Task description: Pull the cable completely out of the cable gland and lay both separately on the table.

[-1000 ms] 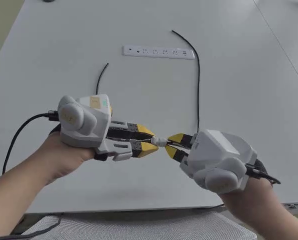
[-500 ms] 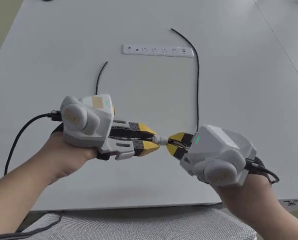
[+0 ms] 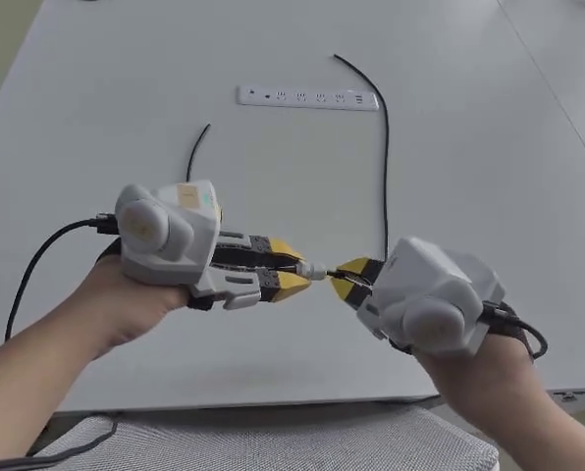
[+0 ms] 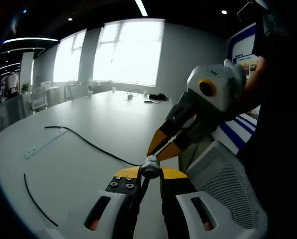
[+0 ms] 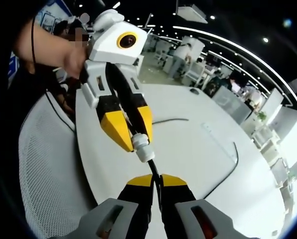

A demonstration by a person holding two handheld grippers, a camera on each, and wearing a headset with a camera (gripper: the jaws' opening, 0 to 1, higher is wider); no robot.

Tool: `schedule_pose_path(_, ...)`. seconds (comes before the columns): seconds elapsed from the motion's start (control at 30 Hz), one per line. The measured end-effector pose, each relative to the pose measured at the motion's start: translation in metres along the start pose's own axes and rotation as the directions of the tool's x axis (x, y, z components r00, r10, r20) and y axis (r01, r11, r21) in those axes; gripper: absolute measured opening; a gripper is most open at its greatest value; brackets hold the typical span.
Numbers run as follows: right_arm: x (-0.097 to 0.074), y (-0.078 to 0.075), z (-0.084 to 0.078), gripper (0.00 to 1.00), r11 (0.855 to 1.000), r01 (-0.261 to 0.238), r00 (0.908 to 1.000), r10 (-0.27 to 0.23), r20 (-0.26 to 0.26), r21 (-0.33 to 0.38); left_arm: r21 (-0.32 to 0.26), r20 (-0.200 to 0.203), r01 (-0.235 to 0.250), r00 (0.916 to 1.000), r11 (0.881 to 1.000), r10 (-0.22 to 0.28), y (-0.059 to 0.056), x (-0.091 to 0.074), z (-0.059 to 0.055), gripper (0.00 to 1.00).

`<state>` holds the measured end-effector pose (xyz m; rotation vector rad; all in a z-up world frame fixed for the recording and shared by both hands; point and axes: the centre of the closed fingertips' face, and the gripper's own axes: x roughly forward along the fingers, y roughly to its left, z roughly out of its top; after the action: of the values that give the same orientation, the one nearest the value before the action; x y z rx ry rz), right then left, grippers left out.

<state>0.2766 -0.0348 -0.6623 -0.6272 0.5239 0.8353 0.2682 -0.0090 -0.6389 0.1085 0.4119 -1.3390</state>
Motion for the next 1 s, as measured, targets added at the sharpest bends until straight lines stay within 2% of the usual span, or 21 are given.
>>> schedule_pose_path(0.27, 0.0, -0.007, -0.013, 0.0, 0.996, 0.019, 0.9998, -0.018, -0.013, 0.091, -0.001, 0.003, -0.006, 1.0, 1.0, 0.006, 0.0, 0.0, 0.0, 0.15)
schedule_pose_path(0.33, 0.0, -0.009, -0.015, 0.0, 0.989, 0.029, 0.9996, -0.027, -0.012, 0.142, 0.002, 0.007, -0.009, 0.9999, 1.0, 0.009, 0.001, 0.0, 0.001, 0.15)
schedule_pose_path(0.47, 0.0, -0.013, -0.02, 0.0, 0.982, 0.045, 0.9989, -0.042, -0.021, 0.185, 0.005, 0.016, -0.016, 0.9997, 1.0, 0.016, 0.001, 0.001, 0.004, 0.15)
schedule_pose_path(0.57, 0.0, -0.017, -0.028, 0.0, 0.966, 0.069, 0.9974, -0.061, -0.039, 0.249, 0.009, 0.019, -0.022, 0.9996, 1.0, 0.022, 0.002, 0.001, 0.004, 0.15)
schedule_pose_path(0.7, 0.001, -0.021, -0.037, 0.0, 0.93, 0.083, 0.9964, -0.072, -0.045, 0.357, 0.015, 0.027, -0.029, 0.9992, 0.999, 0.029, 0.003, 0.001, 0.006, 0.15)
schedule_pose_path(0.87, 0.003, -0.019, -0.045, 0.0, 0.912, 0.095, 0.9952, -0.078, -0.06, 0.399, 0.019, 0.021, -0.03, 0.9993, 0.999, 0.03, 0.001, 0.004, 0.003, 0.15)
schedule_pose_path(0.97, 0.006, -0.018, -0.048, 0.0, 0.88, 0.104, 0.9943, -0.081, -0.069, 0.463, 0.021, 0.018, -0.034, 0.9993, 0.999, 0.034, 0.001, 0.006, 0.002, 0.15)
schedule_pose_path(1.0, 0.006, -0.018, -0.049, 0.0, 0.877, 0.106, 0.9941, -0.082, -0.07, 0.468, 0.02, 0.018, -0.036, 0.9992, 0.999, 0.036, 0.001, 0.006, 0.001, 0.15)
